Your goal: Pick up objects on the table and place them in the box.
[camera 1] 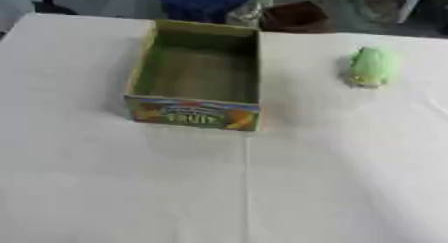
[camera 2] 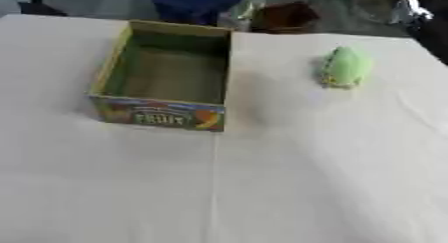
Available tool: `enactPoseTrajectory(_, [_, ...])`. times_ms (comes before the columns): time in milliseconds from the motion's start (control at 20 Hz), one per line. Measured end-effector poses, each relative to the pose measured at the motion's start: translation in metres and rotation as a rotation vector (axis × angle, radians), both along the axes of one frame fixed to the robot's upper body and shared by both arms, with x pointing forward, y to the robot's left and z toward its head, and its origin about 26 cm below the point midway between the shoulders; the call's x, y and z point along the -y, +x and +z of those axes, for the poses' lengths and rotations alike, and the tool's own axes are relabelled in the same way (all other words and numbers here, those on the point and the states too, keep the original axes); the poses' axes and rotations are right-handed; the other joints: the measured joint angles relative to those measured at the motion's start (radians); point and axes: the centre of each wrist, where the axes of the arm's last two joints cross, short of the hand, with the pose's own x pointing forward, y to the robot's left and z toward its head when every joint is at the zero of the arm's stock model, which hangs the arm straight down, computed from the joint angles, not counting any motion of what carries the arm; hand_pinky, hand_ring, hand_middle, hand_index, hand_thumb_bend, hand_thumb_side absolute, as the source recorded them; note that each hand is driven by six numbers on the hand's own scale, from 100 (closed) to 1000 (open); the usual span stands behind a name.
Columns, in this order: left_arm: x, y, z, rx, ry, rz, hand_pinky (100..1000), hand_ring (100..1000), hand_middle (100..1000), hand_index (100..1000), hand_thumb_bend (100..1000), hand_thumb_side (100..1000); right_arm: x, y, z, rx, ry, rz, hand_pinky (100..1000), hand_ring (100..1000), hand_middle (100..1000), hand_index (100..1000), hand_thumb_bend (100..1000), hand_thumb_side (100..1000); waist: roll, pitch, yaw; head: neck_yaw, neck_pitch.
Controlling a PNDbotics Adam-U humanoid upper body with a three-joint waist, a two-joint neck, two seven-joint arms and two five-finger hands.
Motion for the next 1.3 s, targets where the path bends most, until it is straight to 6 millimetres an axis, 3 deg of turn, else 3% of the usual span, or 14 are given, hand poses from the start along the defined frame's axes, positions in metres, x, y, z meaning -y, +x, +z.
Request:
enactPoseTrajectory(150, [0.000, 0.000, 0.000, 0.000, 0.000, 0.000, 471, 509, 526, 681, 100, 754, 0.000, 0.000, 0.000, -0.001, 0.000, 0.000, 743, 855, 545, 790, 100, 976, 0.000, 0.000, 0.000, -0.004, 0.010])
enactPoseTrajectory(500, [0.001, 0.000, -0.001, -0.004, -0.004, 0.000, 472, 508, 525, 681, 100, 754, 0.000, 0.000, -0.001, -0.004, -0.003, 0.001, 743, 855, 546, 786, 100, 980, -0.004, 0.005, 0.000, -0.051, 0.096])
enactPoseTrajectory(650, [0.001, 0.000, -0.002, -0.005, 0.000, 0.002, 472, 508, 525, 681, 100, 754, 0.000, 0.000, -0.001, -0.005, -0.005, 0.002, 744, 856, 549, 787, 100, 983, -0.004, 0.012, 0.000, -0.053, 0.114])
enactPoseTrajectory(1050, [0.001, 0.000, -0.002, -0.004, 0.009, -0.001, 473, 507, 524, 680, 100, 754, -0.002, 0.001, 0.003, 0.000, -0.042, 0.021, 754, 873, 587, 806, 102, 1000, -0.006, 0.031, 0.000, -0.050, 0.111])
enactPoseTrajectory(1300, [0.003, 0.001, -0.001, 0.000, 0.010, -0.005, 474, 506, 523, 679, 100, 755, -0.006, 0.003, 0.013, 0.001, -0.115, 0.064, 775, 912, 661, 841, 190, 1000, -0.013, 0.041, 0.008, -0.064, 0.062])
